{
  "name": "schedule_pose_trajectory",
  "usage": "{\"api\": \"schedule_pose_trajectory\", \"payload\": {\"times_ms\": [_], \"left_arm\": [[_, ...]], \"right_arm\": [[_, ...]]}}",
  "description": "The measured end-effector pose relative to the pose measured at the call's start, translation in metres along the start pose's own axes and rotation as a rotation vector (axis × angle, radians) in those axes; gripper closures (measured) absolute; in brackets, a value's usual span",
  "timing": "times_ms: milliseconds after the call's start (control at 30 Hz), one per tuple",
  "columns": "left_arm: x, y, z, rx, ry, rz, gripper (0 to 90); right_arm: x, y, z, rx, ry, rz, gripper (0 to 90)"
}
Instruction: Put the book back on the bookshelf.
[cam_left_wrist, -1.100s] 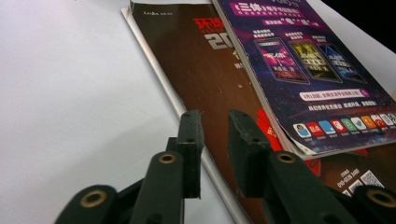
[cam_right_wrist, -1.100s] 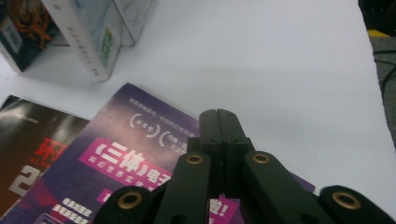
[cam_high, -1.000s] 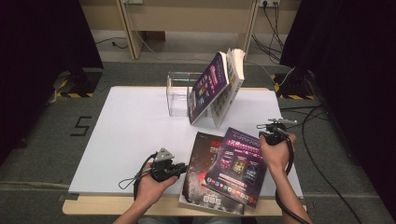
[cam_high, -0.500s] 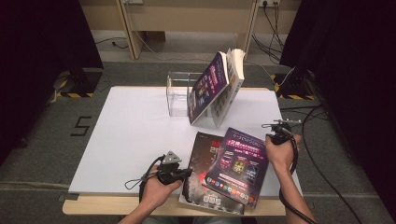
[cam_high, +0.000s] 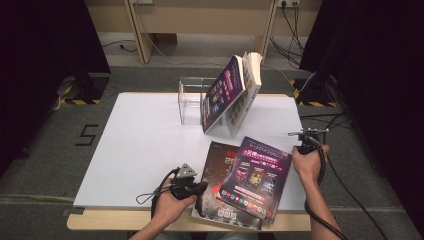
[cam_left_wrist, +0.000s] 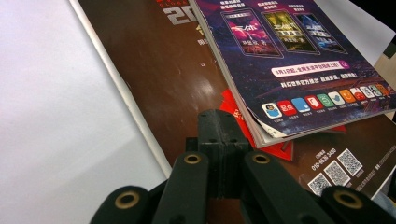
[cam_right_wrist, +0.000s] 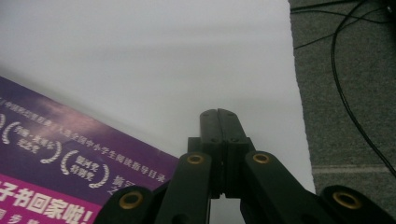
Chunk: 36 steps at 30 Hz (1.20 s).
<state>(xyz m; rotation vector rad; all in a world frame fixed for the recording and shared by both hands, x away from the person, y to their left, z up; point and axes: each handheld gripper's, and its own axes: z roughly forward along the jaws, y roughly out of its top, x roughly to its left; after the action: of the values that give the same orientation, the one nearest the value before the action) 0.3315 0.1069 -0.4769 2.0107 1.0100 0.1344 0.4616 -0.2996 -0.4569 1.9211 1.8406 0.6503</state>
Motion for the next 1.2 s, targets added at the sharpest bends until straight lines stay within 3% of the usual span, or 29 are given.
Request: {"api": "schedule_pose_trajectory", "payload": {"times_ms": [633, 1200], "left_arm": [[-0.0019, -0.0030, 0.0056, 0.015, -0.011, -0.001, 88.7], [-0.0036, -0.0032, 0.0079, 0.029, -0.020, 0.004, 88.1]], "right_arm": [[-0.0069, -0.0035, 0.0085, 0.040, 0.005, -0.035, 90.0], [0.0001, -0.0060, 0.0045, 0.035, 0.021, -0.045, 90.0]]}}
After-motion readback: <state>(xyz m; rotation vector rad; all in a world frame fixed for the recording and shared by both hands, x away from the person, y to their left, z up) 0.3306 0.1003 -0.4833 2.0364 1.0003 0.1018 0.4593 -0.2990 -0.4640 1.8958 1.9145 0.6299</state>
